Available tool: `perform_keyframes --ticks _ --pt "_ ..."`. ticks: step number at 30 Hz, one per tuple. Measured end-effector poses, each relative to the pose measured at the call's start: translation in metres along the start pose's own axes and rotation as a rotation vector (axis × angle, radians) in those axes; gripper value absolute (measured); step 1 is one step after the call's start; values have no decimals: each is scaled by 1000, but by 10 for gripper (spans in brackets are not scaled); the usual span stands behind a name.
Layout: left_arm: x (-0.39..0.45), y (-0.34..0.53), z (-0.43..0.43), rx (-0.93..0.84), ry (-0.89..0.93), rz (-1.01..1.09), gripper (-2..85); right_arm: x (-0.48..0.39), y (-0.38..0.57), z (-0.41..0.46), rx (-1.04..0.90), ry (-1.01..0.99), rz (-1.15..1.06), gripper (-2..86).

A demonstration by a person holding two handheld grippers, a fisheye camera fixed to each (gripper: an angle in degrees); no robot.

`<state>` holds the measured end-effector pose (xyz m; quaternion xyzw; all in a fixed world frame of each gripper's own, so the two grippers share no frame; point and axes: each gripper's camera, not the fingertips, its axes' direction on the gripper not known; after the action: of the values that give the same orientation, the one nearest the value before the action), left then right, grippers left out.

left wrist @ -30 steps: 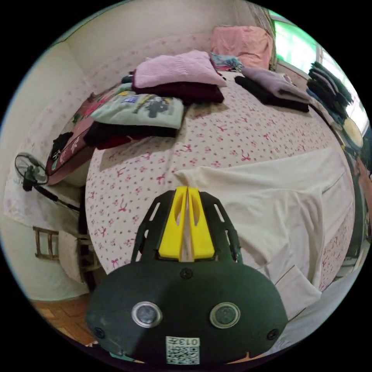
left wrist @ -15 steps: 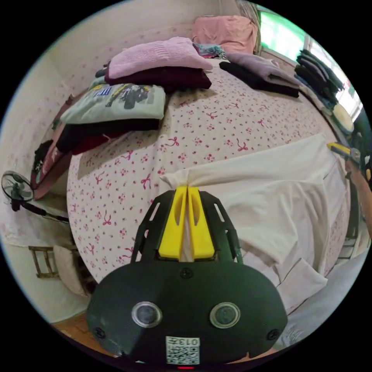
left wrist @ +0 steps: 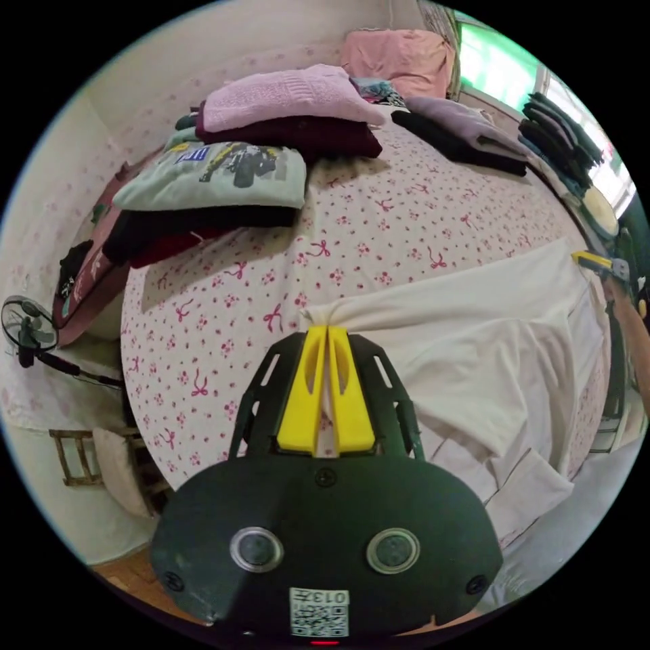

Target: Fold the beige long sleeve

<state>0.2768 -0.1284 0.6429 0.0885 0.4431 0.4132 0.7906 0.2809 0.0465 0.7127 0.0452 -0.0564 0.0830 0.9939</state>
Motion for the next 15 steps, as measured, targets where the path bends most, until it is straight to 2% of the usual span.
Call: perform_keyframes --ticks 2,4,6,10,12,15 --pt "-6 8 -7 24 36 -16 -4 -4 2 -7 3 -5 17 2" --pt "-3 18 -17 51 16 -5 -4 -17 10 -25 91 -31 -19 4" --pt "4 29 -31 87 -27 15 -4 -52 21 -50 168 -171 -145 12" --pt "45 50 -56 164 85 158 -3 -135 41 -83 214 -451 -407 47" --pt "67 56 -53 142 93 216 -3 -193 49 -95 178 -668 -528 73" --pt "90 57 -21 -67 83 283 -3 -256 53 -99 113 -736 -642 83"
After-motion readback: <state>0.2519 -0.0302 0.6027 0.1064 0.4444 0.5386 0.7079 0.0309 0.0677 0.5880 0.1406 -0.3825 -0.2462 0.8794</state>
